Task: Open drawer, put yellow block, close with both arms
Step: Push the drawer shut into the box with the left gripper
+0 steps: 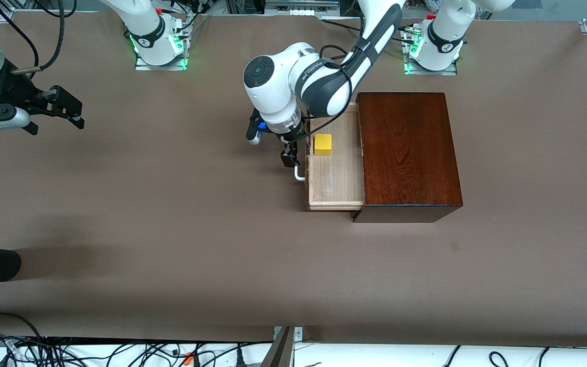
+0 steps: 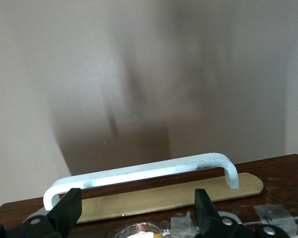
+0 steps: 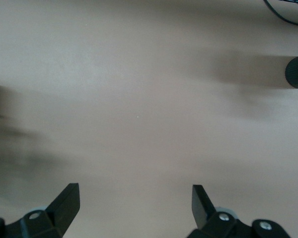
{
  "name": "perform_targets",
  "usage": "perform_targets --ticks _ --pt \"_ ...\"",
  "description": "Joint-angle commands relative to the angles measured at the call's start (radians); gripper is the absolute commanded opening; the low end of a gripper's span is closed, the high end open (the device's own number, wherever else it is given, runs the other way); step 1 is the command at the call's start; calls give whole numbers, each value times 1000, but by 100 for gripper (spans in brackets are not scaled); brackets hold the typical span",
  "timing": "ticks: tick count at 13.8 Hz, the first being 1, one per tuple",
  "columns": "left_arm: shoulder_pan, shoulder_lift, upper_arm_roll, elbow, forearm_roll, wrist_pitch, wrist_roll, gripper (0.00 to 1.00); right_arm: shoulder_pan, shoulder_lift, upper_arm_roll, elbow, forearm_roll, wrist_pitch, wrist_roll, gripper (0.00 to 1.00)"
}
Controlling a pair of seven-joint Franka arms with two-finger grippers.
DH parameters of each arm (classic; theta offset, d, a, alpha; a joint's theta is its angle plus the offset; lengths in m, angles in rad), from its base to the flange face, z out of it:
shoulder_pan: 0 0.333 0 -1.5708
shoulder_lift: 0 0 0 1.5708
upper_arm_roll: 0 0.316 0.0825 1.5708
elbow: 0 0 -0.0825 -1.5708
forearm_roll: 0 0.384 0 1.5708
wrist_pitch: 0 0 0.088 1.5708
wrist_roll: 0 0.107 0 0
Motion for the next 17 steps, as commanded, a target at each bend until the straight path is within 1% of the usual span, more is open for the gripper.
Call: perform_targets --ticks 1,6,10,17 --pt "23 -21 17 -1 55 -74 16 100 -14 7 7 20 4 -6 5 100" --pt "58 -50 17 -27 103 -134 20 100 -15 7 6 20 4 -4 5 100" --pt "103 -73 15 -55 104 -161 37 100 -17 7 4 20 5 -4 5 100" --pt "132 -93 15 -117 104 -162 43 100 -17 7 -1 20 5 -4 5 100"
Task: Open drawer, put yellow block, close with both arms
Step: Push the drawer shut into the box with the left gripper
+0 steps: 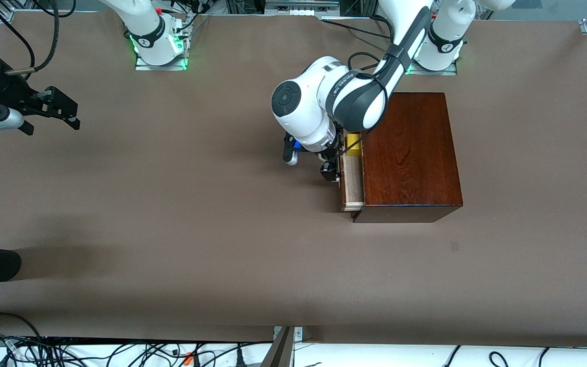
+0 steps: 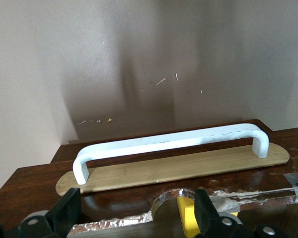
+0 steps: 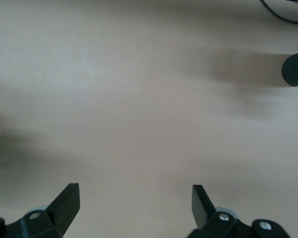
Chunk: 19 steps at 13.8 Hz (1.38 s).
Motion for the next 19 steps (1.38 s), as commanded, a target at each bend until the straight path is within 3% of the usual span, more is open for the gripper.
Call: perform_targets --ticks 1,14,19 --pt "24 -44 3 -83 31 -16 18 100 -10 7 4 20 5 -6 5 100" --pt "144 -64 -3 -91 21 -94 10 100 -10 7 2 19 5 -9 5 100" --pt "129 -60 -9 -72 -13 -62 -27 100 -10 7 1 19 7 -6 5 100"
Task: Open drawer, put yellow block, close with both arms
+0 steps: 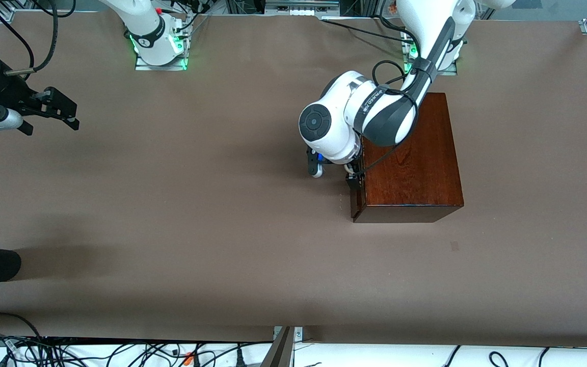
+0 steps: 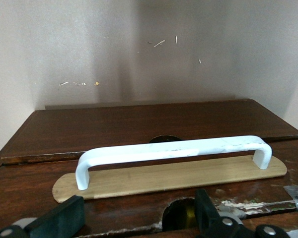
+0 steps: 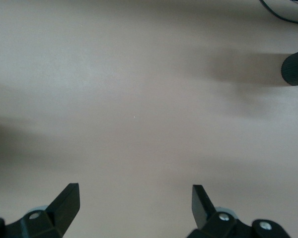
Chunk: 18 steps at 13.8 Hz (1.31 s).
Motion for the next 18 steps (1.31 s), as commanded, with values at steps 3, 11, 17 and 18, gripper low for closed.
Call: perform_targets --ticks 3,11,17,18 --pt "-8 -35 11 -6 14 6 -79 100 -10 6 3 17 7 -6 5 100" --pt "-102 -40 11 101 -144 -2 -577 100 -10 6 2 12 7 -4 5 100" --pt "-74 -194 55 137 -238 -81 -949 100 -10 6 3 12 7 -1 5 100" --pt "-60 -216 75 138 -238 -100 -998 100 -10 6 3 12 7 -1 5 100"
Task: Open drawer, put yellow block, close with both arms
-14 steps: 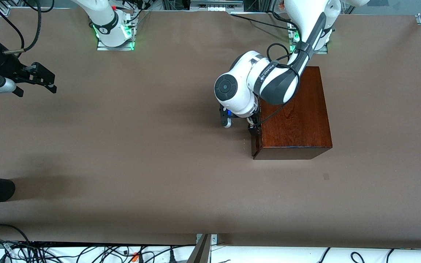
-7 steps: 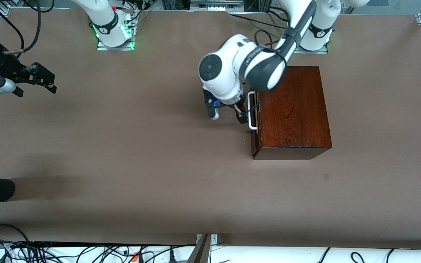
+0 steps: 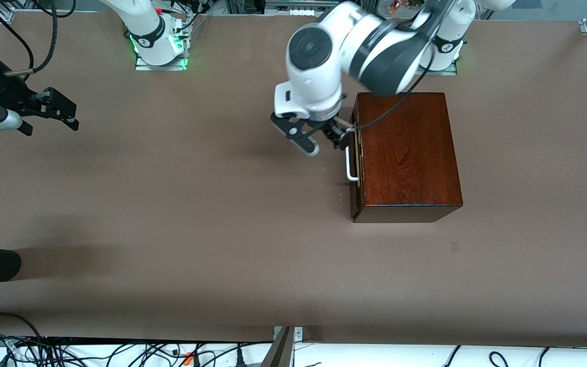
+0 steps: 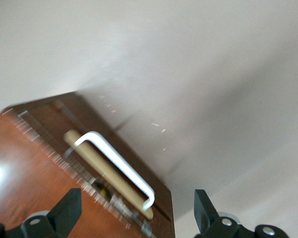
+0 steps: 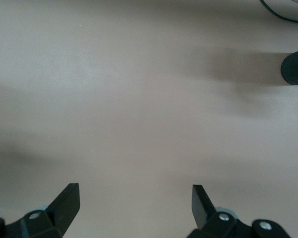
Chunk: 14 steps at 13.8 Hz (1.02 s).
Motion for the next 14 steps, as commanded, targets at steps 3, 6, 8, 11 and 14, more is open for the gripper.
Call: perform_targets --ticks 3,6,8,11,14 --pt "99 -101 59 -11 -27 -91 -140 100 -9 4 5 12 7 1 5 100" --pt "188 -164 62 -11 -21 -159 -140 100 -9 6 5 12 7 1 5 100" --pt "254 -185 61 -12 -18 -189 -140 100 -9 6 5 12 7 1 5 100" --pt "323 -216 68 -20 -30 -194 -192 100 -9 6 5 12 7 1 5 100" --pt "389 -224 64 -24 -34 -193 -228 100 -9 6 7 12 7 1 5 100"
